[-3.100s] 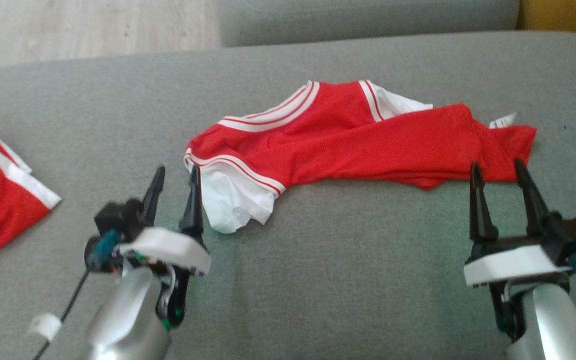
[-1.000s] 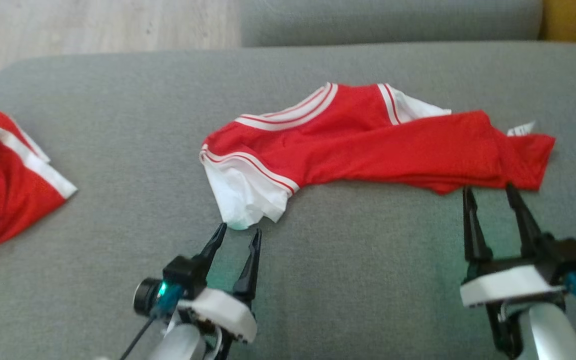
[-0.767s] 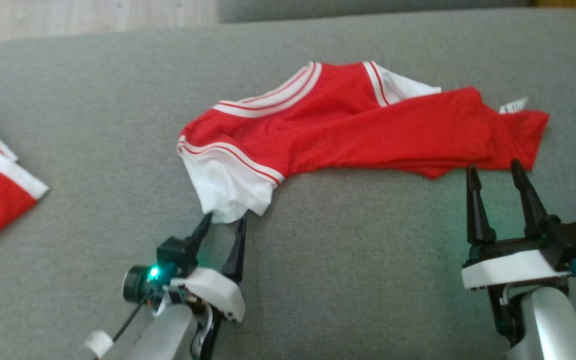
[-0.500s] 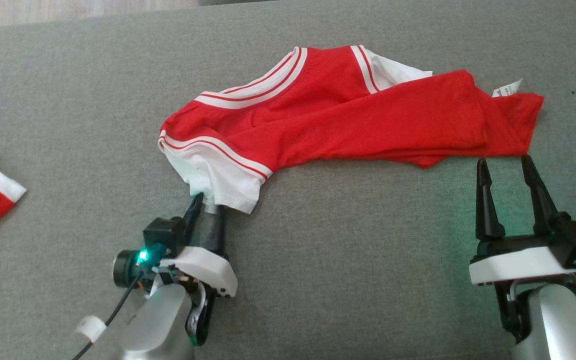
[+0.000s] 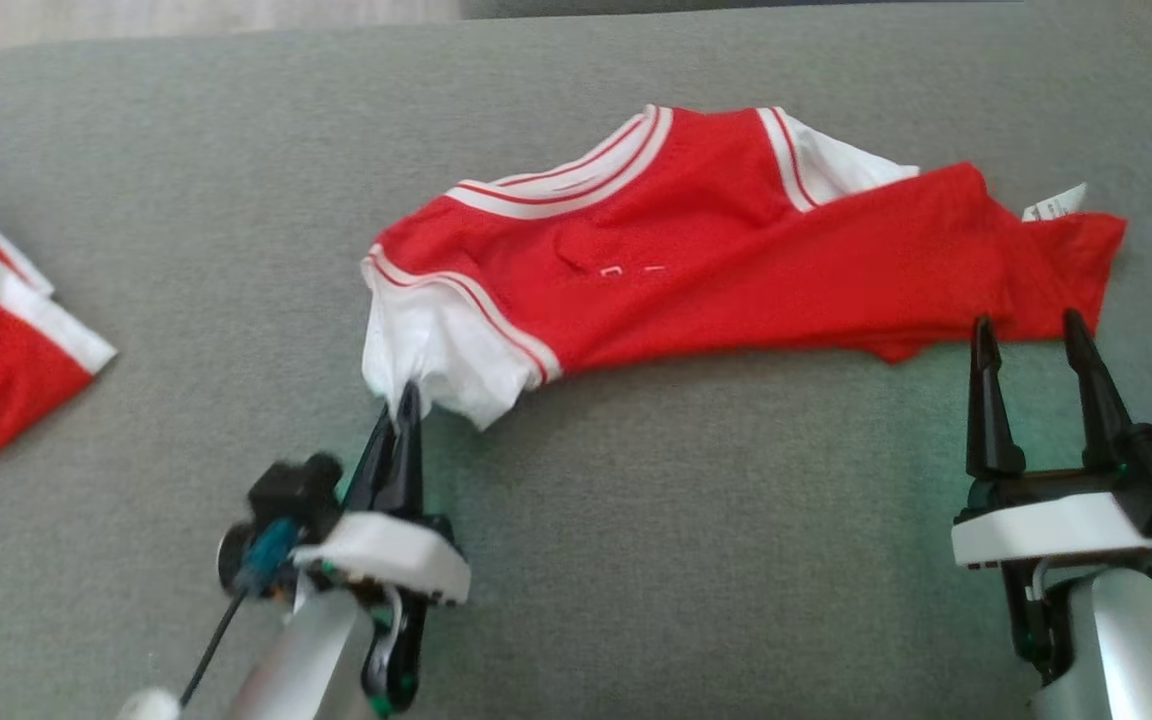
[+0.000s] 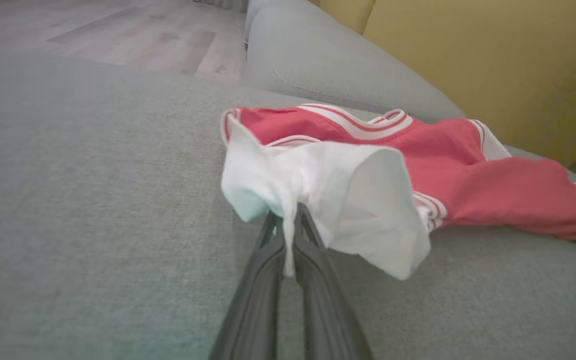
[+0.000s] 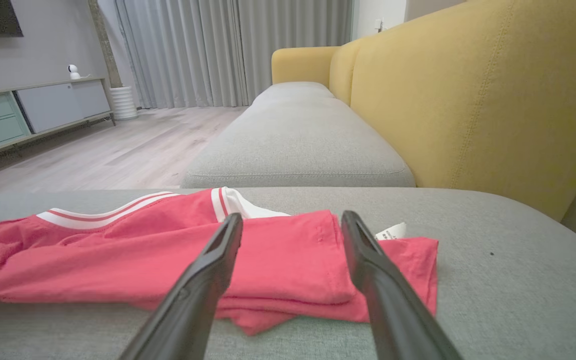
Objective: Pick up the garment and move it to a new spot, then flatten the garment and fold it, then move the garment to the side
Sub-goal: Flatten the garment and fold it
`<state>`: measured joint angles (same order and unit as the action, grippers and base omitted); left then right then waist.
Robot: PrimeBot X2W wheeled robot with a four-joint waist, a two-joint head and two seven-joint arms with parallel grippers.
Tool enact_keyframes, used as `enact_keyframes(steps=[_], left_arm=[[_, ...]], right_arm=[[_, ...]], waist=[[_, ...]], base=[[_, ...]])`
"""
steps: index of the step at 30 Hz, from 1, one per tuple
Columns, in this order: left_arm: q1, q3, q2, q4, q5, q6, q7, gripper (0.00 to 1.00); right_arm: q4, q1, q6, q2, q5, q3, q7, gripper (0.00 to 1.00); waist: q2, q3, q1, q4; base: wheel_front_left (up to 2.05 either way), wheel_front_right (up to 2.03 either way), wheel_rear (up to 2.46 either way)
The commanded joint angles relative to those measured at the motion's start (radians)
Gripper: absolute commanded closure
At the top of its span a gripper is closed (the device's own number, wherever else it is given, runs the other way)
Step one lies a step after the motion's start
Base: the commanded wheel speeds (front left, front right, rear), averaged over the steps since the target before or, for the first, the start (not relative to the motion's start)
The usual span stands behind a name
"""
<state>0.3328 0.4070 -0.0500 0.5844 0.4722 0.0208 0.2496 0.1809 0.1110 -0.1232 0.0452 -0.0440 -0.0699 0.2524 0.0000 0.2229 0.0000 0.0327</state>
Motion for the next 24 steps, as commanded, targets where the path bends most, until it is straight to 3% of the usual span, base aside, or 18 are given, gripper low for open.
enact_keyframes(steps=[1, 9, 10, 11, 12, 24], left_arm=[[-0.043, -0.053, -0.015, -0.059, 0.021, 0.005, 0.012, 1.0], [-0.159, -0.101, -0.012, -0.087, 0.141, -0.02, -0.026, 1.0], [-0.163, -0.102, -0.011, -0.076, 0.151, -0.02, -0.033, 0.77], [-0.165, -0.101, -0.011, -0.063, 0.151, -0.017, -0.035, 0.22], [-0.167, -0.106, -0.011, -0.054, 0.156, -0.012, -0.033, 0.0], [-0.221, -0.193, -0.064, -0.083, 0.133, 0.035, 0.009, 0.0]], right_arm=[[-0.028, 0.011, -0.008, 0.005, 0.0, 0.019, 0.009, 0.0], [-0.011, 0.001, -0.008, 0.005, 0.001, 0.015, 0.009, 0.0], [-0.008, 0.0, -0.008, 0.005, 0.001, 0.016, 0.009, 0.0], [-0.004, -0.002, -0.008, 0.005, 0.0, 0.018, 0.009, 0.0], [-0.002, -0.003, -0.008, 0.005, 0.0, 0.019, 0.009, 0.0], [-0.004, -0.057, -0.008, 0.005, 0.003, -0.01, 0.009, 0.0]], waist=[[0.0, -0.015, 0.0, 0.022], [0.0, -0.047, 0.0, 0.048], [0.0, -0.052, 0.0, 0.048], [0.0, -0.058, 0.0, 0.048], [0.0, -0.062, 0.0, 0.048], [0.0, -0.136, 0.0, 0.045]], base=[[0.0, 0.0, 0.0], [0.0, 0.0, 0.0], [0.0, 0.0, 0.0], [0.0, 0.0, 0.0], [0.0, 0.0, 0.0], [0.0, 0.0, 0.0]])
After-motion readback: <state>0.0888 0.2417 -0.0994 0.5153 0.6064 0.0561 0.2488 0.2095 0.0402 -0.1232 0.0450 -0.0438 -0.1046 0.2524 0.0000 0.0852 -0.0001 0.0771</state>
